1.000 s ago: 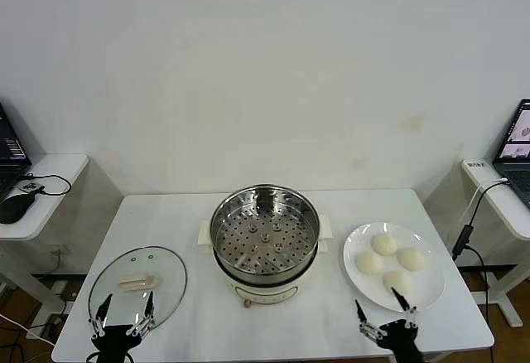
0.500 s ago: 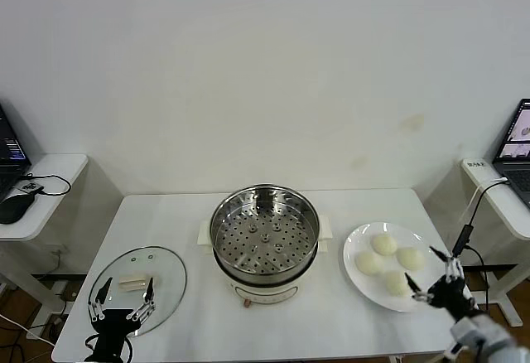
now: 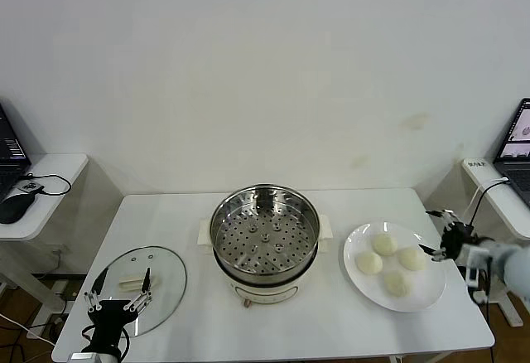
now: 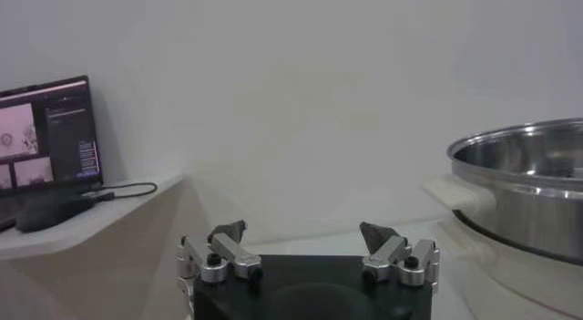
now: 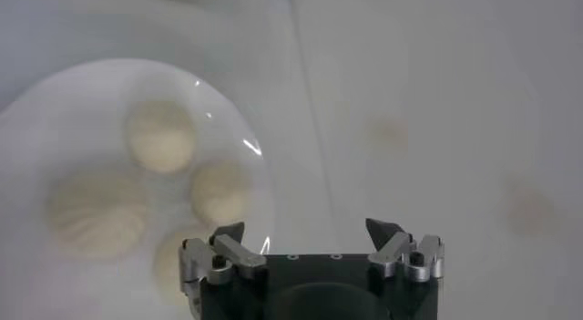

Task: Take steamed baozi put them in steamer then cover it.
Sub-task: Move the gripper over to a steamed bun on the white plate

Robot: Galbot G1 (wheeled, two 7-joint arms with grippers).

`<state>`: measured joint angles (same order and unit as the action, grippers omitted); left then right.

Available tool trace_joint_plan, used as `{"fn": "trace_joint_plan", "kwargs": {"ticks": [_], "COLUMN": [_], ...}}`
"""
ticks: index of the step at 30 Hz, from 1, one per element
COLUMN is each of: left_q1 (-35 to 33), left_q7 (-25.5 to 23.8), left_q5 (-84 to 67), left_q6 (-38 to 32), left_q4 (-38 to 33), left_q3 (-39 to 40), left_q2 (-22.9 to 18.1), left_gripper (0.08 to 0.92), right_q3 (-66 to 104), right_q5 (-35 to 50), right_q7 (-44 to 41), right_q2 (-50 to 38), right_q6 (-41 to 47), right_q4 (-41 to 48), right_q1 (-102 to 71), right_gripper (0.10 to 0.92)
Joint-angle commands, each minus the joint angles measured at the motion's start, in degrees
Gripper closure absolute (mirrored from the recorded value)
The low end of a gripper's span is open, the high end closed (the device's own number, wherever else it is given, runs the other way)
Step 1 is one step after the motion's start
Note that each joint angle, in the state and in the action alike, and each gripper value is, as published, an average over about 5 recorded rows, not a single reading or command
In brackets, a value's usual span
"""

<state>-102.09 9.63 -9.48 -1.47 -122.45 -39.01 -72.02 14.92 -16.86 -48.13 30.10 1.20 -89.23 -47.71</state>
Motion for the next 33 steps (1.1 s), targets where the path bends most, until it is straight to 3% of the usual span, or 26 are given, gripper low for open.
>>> {"fn": "trace_joint_plan", "kwargs": {"ticks": [1,12,33], "left_q1": [0.4,0.7,0.7], "left_q7": [0.0,0.0,0.0], "left_q5": [0.3,0.3,0.4], "left_q6": [0.2,0.2,0.0], "left_q4": [0.0,-0.2,-1.5], "left_q3": [-0.1,-1.0,-2.6], "left_q2": [-0.1,0.0,-0.1], "left_gripper": [0.177,0.177,0.177], "right_q3": [-26.8,-45.0,-48.7], "right_q5": [3.0,3.3,0.9], "right_q7": [-8.5,-9.6,-6.9], "right_q2": [-6.4,-1.3,10.5], "right_q6": [-0.7,-0.4,-0.8], "right_q4": [12.2,18.1,26.3], "right_q1": [26.0,37.9,37.9], "right_gripper": [0.202,0.203,0.206]}}
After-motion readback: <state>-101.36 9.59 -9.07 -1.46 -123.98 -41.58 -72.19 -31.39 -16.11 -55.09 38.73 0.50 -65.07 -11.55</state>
